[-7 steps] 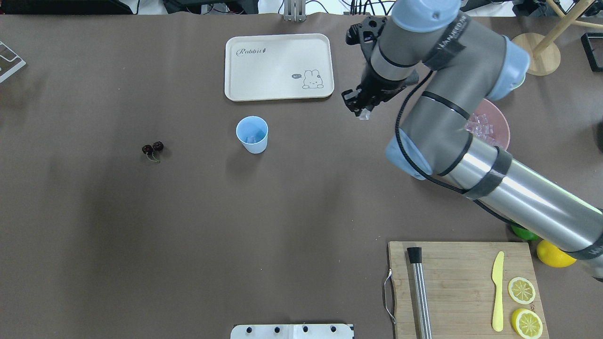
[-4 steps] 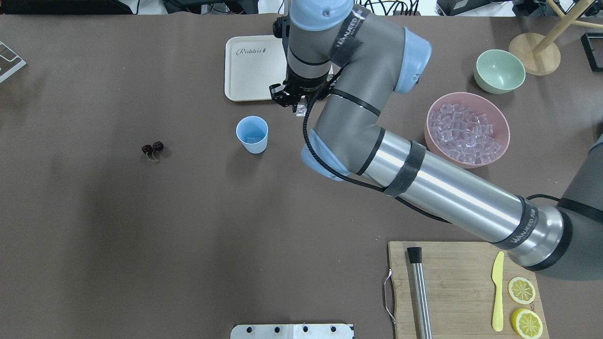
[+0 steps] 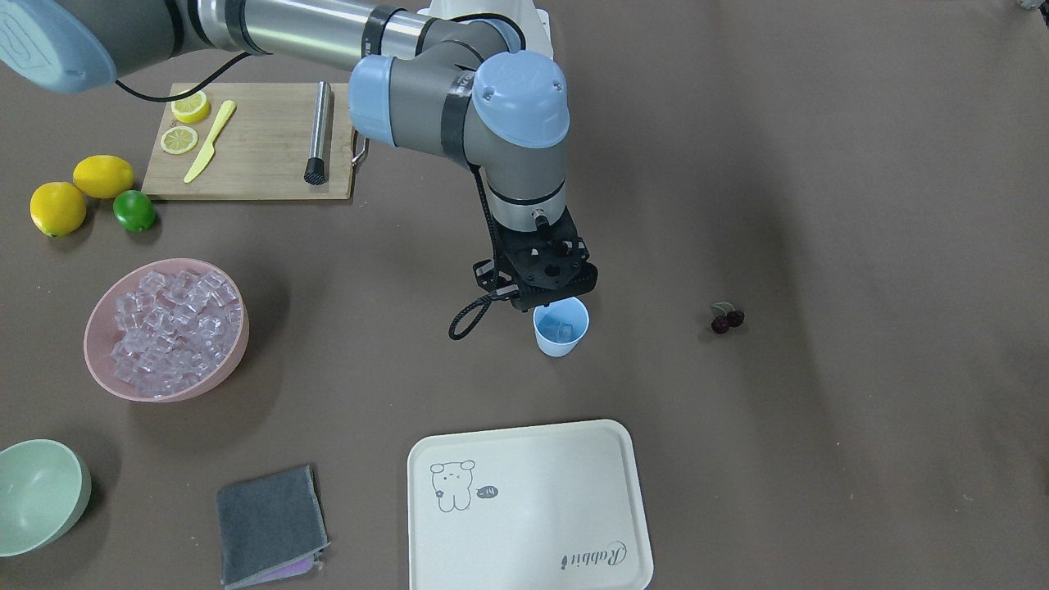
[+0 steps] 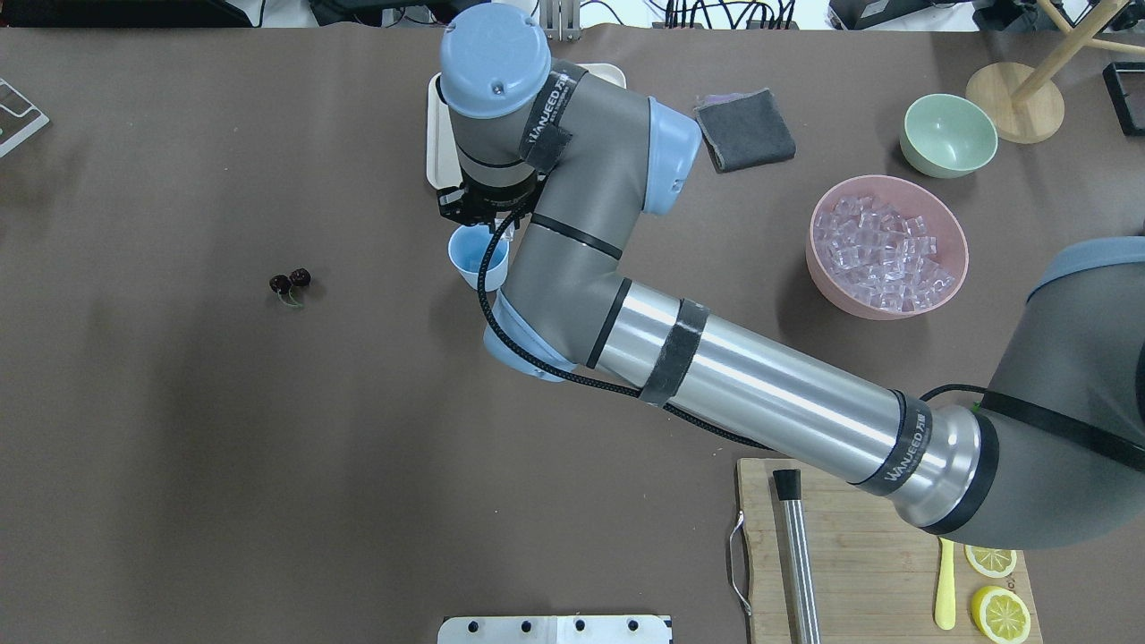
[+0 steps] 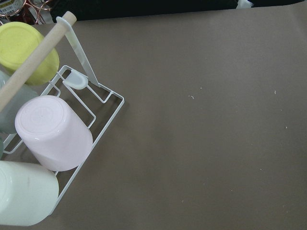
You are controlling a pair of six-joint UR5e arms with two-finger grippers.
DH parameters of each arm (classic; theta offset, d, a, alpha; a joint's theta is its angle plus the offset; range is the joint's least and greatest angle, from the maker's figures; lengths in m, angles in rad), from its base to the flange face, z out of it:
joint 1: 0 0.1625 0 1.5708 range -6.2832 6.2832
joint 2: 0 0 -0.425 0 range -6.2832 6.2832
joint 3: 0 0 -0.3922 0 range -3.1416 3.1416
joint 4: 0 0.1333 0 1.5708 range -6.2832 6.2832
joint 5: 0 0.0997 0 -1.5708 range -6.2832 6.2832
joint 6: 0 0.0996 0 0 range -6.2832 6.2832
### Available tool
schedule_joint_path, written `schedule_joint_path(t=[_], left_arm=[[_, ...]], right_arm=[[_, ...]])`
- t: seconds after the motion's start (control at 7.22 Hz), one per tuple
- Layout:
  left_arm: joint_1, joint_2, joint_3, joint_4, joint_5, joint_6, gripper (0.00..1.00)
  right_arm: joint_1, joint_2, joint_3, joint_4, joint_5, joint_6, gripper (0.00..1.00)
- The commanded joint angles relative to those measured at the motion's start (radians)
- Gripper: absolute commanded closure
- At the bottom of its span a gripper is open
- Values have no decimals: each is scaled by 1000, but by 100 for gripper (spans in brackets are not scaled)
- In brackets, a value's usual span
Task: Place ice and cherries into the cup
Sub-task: 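Open the right gripper to drop the ice cube into the cup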
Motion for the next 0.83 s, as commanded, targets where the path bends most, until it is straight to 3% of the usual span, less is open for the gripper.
schedule_joint_path(t=[0.0,0.28,0.42,0.55,0.69], left_arm=[[3,1,2,1,-1,-3,2],[3,13,0,-1,-2,5,2],[3,15,-4,-4,-2,5,2],[3,15,-5,-4,-2,6,2],[3,15,-3,-4,-2,8,2]], right_arm=[[-20,38,-64,37,-31,16,100],[-21,37,-84,67,-39,14,100],[-21,37,-93,86,-40,16,95],[-23,37,-93,90,-40,14,79],[-27,37,-93,91,-40,14,49]])
